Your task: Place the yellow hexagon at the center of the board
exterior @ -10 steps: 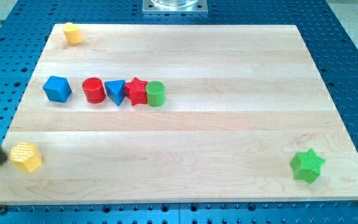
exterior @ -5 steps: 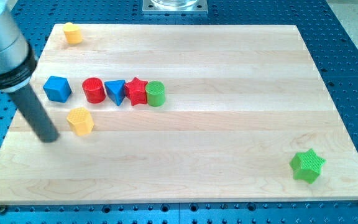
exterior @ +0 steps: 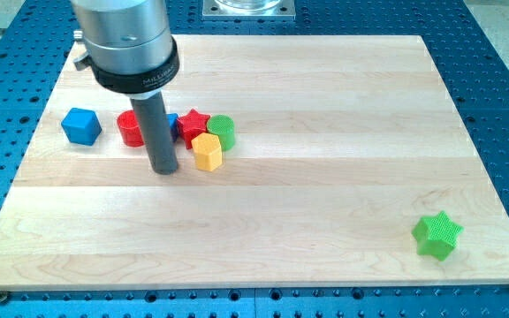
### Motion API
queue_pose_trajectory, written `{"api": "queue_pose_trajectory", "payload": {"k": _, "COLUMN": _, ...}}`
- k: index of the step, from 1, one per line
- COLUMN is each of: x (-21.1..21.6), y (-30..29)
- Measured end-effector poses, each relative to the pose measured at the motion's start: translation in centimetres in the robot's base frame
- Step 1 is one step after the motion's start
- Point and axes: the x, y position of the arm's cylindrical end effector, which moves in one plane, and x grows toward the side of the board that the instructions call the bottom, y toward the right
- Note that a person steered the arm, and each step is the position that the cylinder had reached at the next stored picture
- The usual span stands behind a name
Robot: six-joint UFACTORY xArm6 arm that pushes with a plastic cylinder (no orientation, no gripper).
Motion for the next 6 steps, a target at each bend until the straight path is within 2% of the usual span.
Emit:
{"api": "queue_pose_trajectory", "payload": {"k": 2, "x": 0.6, "y": 7.2}}
{"api": "queue_pose_trajectory", "payload": {"k": 6, "x": -0.5, "y": 12.2}}
